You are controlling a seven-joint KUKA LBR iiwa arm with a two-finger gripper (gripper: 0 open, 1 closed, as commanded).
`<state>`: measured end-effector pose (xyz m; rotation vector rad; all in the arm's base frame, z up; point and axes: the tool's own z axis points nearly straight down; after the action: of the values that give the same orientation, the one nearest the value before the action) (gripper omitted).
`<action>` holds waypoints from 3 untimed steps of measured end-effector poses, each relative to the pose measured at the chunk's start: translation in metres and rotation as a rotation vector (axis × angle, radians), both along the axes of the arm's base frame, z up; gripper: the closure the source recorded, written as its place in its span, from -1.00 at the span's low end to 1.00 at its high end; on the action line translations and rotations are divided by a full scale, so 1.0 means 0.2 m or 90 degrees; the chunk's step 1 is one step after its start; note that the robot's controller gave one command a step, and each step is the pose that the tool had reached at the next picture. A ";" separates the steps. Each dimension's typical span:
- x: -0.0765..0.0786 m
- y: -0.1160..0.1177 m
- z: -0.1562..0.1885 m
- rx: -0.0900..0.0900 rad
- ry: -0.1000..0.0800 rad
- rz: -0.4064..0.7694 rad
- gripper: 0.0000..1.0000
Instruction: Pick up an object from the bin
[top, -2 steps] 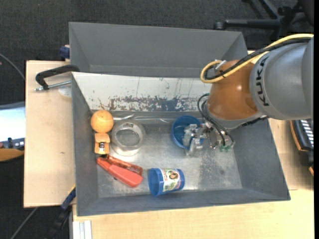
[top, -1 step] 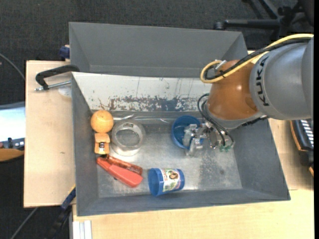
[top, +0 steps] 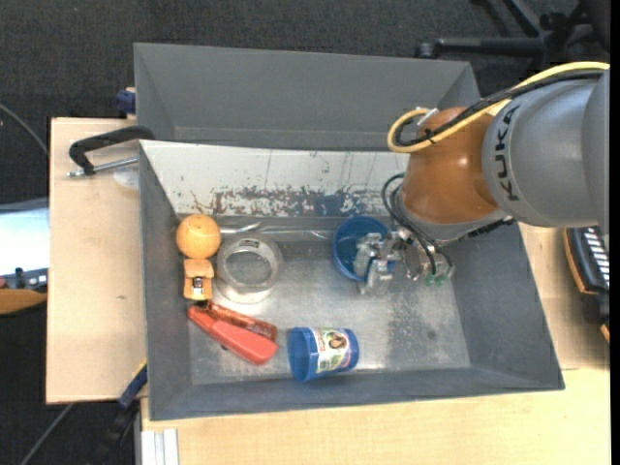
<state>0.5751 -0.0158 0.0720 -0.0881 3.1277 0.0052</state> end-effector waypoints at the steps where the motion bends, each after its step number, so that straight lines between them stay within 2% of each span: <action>1: 0.02 -0.02 0.01 0.000 -0.001 0.005 1.00; 3: 0.04 -0.02 0.16 0.001 -0.005 -0.002 1.00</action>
Offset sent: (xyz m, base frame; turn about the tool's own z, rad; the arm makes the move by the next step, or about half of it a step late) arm 0.0058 -0.0050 0.0259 0.0080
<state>0.5823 -0.0204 0.1038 -0.0836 3.1200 0.0063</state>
